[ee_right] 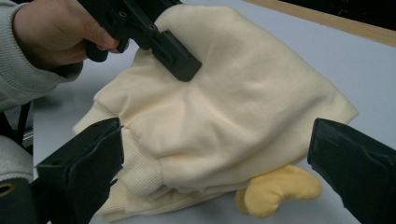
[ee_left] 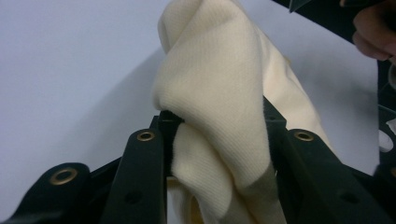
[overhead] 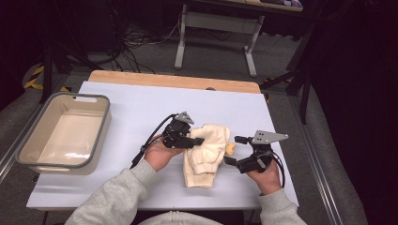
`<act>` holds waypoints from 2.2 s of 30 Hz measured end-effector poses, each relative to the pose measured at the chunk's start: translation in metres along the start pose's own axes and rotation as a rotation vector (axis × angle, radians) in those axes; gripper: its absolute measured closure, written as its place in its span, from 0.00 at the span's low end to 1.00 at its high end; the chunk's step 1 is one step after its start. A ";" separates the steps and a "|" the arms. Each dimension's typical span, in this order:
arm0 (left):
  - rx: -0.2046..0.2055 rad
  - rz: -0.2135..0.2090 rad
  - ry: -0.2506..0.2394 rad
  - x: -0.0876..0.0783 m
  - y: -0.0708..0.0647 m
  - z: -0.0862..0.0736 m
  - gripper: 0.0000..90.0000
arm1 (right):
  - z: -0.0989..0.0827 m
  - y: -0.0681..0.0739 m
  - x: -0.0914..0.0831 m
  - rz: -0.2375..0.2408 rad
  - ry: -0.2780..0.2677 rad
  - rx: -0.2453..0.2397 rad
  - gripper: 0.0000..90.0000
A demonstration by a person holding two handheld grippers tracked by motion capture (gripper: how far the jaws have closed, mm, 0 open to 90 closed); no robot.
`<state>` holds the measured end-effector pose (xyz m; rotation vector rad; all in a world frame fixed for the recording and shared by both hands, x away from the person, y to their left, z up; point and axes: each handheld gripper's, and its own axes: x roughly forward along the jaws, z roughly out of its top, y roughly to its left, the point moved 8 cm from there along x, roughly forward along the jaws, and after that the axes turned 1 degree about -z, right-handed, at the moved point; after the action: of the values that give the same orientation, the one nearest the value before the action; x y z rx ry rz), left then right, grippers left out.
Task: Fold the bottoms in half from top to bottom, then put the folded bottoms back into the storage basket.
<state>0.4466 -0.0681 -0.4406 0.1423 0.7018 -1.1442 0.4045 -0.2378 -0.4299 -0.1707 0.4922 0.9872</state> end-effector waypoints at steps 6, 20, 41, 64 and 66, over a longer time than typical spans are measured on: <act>0.026 -0.022 -0.032 -0.008 -0.008 0.007 0.72 | 0.003 0.002 -0.003 0.012 -0.022 -0.013 0.08; 0.080 -0.090 -0.134 -0.042 -0.007 0.021 0.72 | 0.009 0.004 -0.009 0.010 -0.086 -0.034 0.08; 0.103 -0.071 -0.180 -0.099 0.009 0.028 0.72 | 0.008 0.002 -0.009 0.003 -0.088 -0.036 0.07; 0.116 0.066 -0.205 -0.174 0.032 0.029 0.71 | 0.007 0.001 0.000 0.008 -0.091 -0.056 0.04; 0.114 0.076 -0.203 -0.182 0.034 0.029 0.71 | 0.007 0.000 0.000 0.009 -0.089 -0.054 0.04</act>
<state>0.4474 0.0760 -0.3215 0.1454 0.4485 -1.1081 0.4065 -0.2347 -0.4241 -0.1721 0.3854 1.0135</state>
